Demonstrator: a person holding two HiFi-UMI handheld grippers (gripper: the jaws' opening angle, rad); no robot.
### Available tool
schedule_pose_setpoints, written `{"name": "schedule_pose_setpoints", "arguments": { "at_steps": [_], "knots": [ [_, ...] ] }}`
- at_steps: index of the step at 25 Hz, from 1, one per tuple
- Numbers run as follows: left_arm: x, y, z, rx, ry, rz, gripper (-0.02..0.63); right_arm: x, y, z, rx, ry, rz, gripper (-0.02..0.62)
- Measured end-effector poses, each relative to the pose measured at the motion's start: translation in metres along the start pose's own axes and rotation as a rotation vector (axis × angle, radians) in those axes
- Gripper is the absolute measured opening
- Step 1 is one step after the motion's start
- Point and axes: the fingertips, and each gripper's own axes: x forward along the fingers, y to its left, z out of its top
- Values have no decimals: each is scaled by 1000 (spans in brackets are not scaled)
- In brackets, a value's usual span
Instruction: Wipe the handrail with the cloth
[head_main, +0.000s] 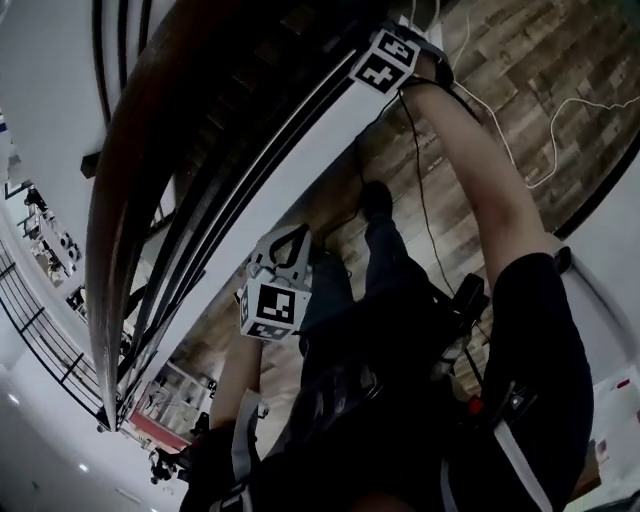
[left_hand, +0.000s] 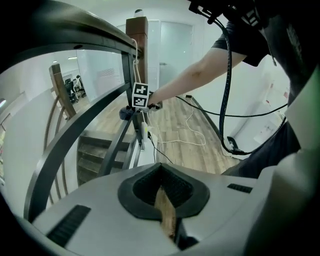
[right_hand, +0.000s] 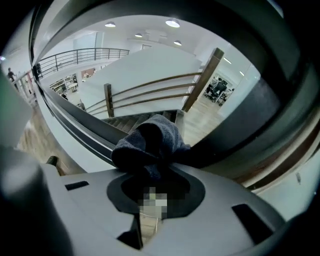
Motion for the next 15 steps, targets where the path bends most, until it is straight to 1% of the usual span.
{"name": "schedule_pose_setpoints", "arguments": {
  "at_steps": [1,3,6,8,11,13,15],
  "knots": [
    [-5,-6,-4,1,9,10,8,-7,-5,-2,19,-1,-12,41],
    [-15,-18,-15,-9,33,23,8,-17,2,-7,39,0,5,41],
    [-17,-18,-17,-12,55,36,8,-17,7,-4,-21,-5,26,41],
    [-18,-15,-12,-10,48,43,8,-31,12,8,-18,-57,58,41],
    [-27,-4,-1,-9,8,74,8,-68,48,22,21,-149,172,41],
    [-46,7,14,1,-39,113,8,-101,83,38,66,-217,285,41],
    [-76,18,29,10,-101,170,8,-148,119,64,125,-318,418,41]
  ]
}}
